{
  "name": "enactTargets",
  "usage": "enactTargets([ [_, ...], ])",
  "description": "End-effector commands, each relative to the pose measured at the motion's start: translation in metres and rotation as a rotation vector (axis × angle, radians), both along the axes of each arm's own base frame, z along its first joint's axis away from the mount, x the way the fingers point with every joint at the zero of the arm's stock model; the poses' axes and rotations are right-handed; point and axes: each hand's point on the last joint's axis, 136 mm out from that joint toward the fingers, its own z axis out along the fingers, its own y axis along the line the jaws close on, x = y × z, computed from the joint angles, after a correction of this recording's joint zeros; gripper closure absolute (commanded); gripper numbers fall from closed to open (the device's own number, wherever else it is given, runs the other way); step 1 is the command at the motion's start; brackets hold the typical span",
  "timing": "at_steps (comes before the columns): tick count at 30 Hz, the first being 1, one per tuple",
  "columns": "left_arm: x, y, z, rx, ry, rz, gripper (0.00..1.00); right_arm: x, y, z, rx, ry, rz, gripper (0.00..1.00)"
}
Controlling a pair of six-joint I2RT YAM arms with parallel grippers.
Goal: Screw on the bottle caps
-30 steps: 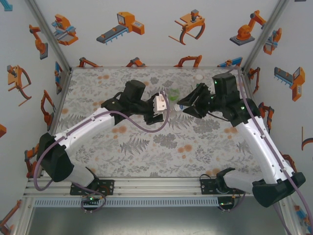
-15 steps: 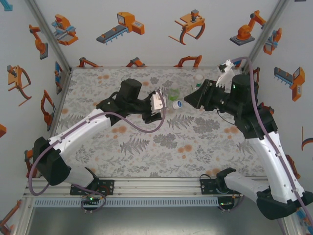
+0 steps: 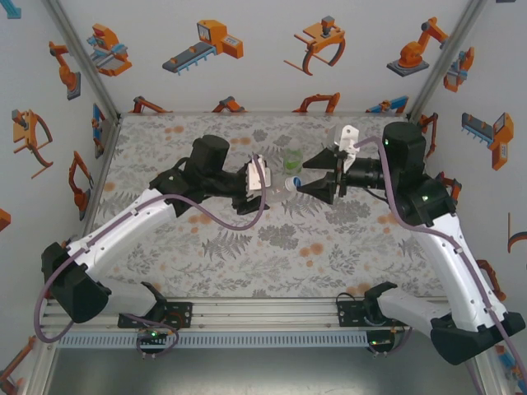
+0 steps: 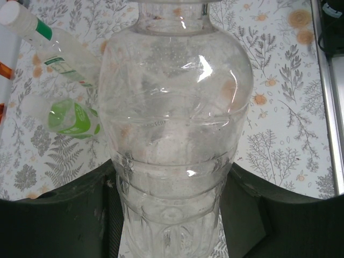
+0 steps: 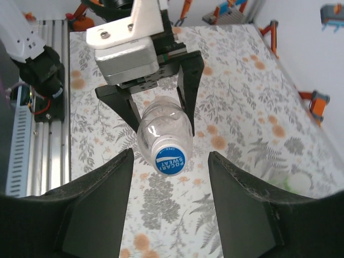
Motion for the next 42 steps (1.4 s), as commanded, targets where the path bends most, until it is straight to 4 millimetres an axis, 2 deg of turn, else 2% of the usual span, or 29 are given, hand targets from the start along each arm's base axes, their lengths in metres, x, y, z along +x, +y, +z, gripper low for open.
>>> enactTargets([
  [1, -0.011, 0.006, 0.006, -0.012, 0.006, -0.033, 1.00, -0.016, 0.007, 0.006, 0.023, -0.141, 0.150, 0.46],
  [15, -0.008, 0.006, 0.004, -0.007, 0.004, -0.022, 1.00, -0.008, 0.013, -0.028, -0.004, -0.062, 0.155, 0.53],
  [23, -0.007, 0.006, 0.004, -0.007, 0.004, -0.021, 1.00, -0.003, 0.014, -0.028, -0.004, -0.067, 0.145, 0.59],
  [28, -0.005, 0.005, 0.005, -0.014, -0.002, -0.021, 1.00, 0.003, 0.014, -0.032, -0.017, -0.047, 0.116, 0.69],
  [30, -0.003, 0.004, 0.006, -0.020, -0.001, -0.011, 1.00, 0.009, 0.014, -0.032, -0.014, -0.002, 0.074, 0.80],
  [33, 0.006, 0.001, 0.006, -0.029, -0.002, 0.019, 1.00, 0.027, 0.014, -0.035, 0.021, 0.170, -0.033, 0.92],
  [36, 0.016, -0.003, 0.006, -0.037, -0.010, 0.054, 1.00, 0.046, 0.012, -0.045, 0.083, 0.412, -0.166, 0.97],
  [39, 0.027, -0.007, 0.006, -0.048, -0.030, 0.091, 1.00, 0.070, 0.004, -0.062, 0.186, 0.704, -0.362, 1.00],
  [42, 0.038, -0.011, 0.004, -0.044, -0.046, 0.116, 1.00, 0.089, -0.017, -0.094, 0.282, 1.036, -0.646, 1.00],
])
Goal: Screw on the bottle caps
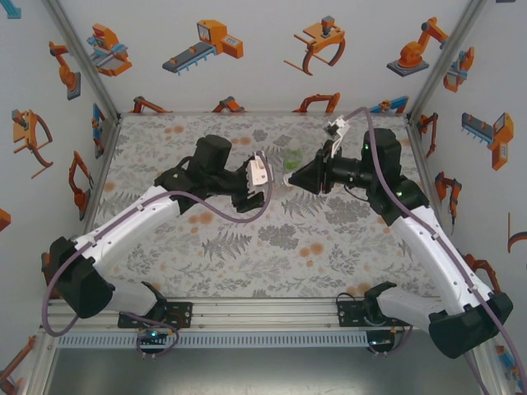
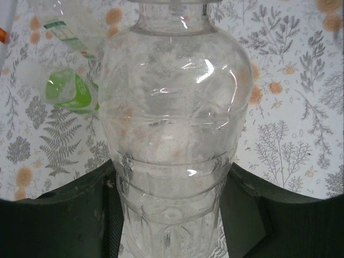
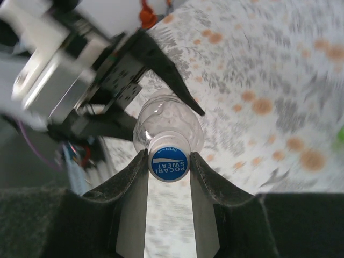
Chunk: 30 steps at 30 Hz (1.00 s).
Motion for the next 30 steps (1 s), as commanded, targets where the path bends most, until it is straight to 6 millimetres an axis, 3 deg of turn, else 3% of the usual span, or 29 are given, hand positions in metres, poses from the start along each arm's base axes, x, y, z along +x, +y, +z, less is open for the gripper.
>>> enactTargets([
  [1, 0.015, -0.014, 0.026, -0.091, -0.084, 0.014, 1.00, 0.025, -0.025, -0.043, 0.136, 0.542, -0.390, 1.00],
  [5, 0.019, -0.020, 0.023, -0.082, -0.089, 0.004, 1.00, 0.017, -0.035, -0.087, 0.202, 0.959, -0.581, 1.00],
  [7, 0.021, -0.022, 0.023, -0.082, -0.091, 0.001, 1.00, 0.013, -0.030, -0.098, 0.262, 1.100, -0.608, 1.00],
  [9, 0.021, -0.023, 0.023, -0.083, -0.090, -0.001, 1.00, 0.012, -0.029, -0.098, 0.289, 1.137, -0.617, 1.00],
  [13, 0.020, -0.024, 0.020, -0.078, -0.078, -0.013, 1.00, 0.012, -0.047, -0.095, 0.206, 1.058, -0.703, 1.00],
  [18, 0.011, -0.022, 0.022, -0.070, -0.072, -0.054, 1.00, 0.017, -0.034, -0.079, 0.223, 1.031, -0.615, 0.94],
  [21, 0.010, -0.021, 0.022, -0.068, -0.069, -0.056, 1.00, 0.022, -0.030, -0.057, 0.223, 0.885, -0.547, 0.81],
  [28, 0.005, -0.019, 0.025, -0.075, -0.067, -0.061, 1.00, 0.018, -0.050, -0.002, 0.161, 0.486, -0.518, 0.44],
  [30, 0.004, -0.018, 0.026, -0.076, -0.070, -0.062, 1.00, 0.016, -0.053, 0.014, 0.161, 0.361, -0.494, 0.40],
])
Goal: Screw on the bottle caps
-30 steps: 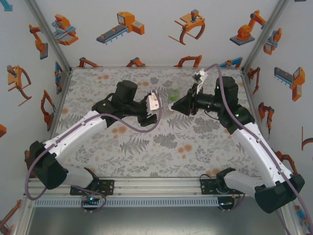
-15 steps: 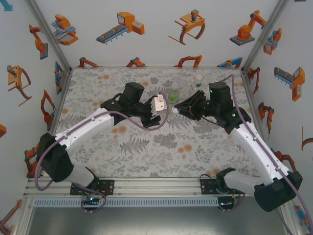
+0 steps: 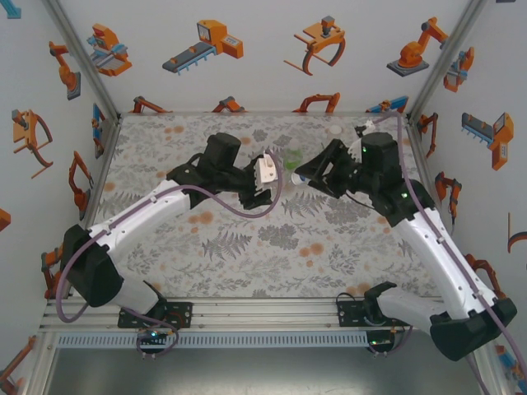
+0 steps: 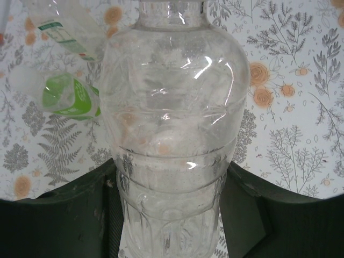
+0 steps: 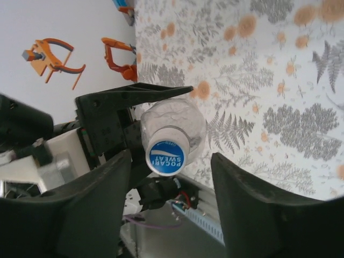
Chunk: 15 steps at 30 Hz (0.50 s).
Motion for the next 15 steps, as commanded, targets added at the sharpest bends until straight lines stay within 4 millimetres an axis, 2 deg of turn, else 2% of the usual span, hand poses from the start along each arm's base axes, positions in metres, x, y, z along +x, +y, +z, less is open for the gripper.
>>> enactTargets([
  [1, -0.008, -0.001, 0.037, -0.081, -0.063, -0.040, 1.00, -0.007, -0.009, 0.050, -0.096, -0.331, 0.051, 0.40],
  [5, -0.016, 0.004, 0.040, -0.083, -0.067, -0.053, 1.00, -0.019, -0.001, 0.078, -0.204, -0.646, 0.185, 0.40],
  [9, -0.027, 0.011, 0.044, -0.083, -0.066, -0.076, 1.00, -0.057, 0.026, 0.095, -0.305, -0.995, 0.507, 0.37],
  [10, -0.029, 0.013, 0.044, -0.081, -0.065, -0.079, 1.00, -0.069, 0.032, 0.096, -0.326, -1.077, 0.606, 0.37],
  [15, -0.038, 0.019, 0.046, -0.083, -0.060, -0.090, 1.00, -0.094, 0.044, 0.084, -0.433, -1.287, 0.905, 0.39],
])
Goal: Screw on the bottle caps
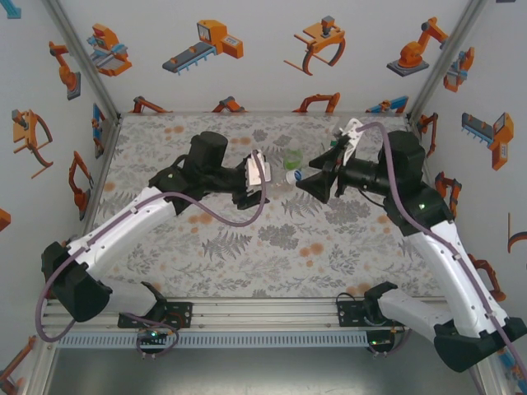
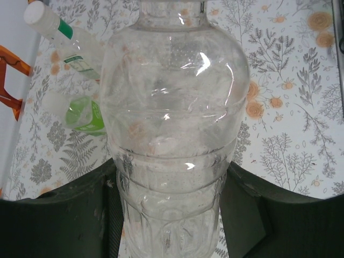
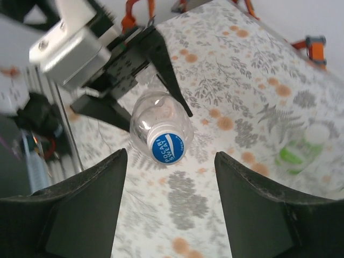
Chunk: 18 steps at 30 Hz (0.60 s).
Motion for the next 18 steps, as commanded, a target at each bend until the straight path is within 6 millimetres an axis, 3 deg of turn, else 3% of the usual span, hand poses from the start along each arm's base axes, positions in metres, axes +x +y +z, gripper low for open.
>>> enactTargets([
  [1, -0.014, 0.006, 0.004, -0.006, -0.002, -0.043, 1.00, -0.037, 0.011, 0.005, -0.117, -0.293, 0.293, 0.39],
  [7, -0.018, 0.010, 0.006, -0.001, -0.007, -0.044, 1.00, -0.038, 0.017, 0.000, -0.134, -0.350, 0.377, 0.39],
  [18, -0.020, 0.012, 0.004, 0.008, 0.001, -0.042, 1.00, -0.033, 0.029, -0.006, -0.131, -0.375, 0.395, 0.51],
])
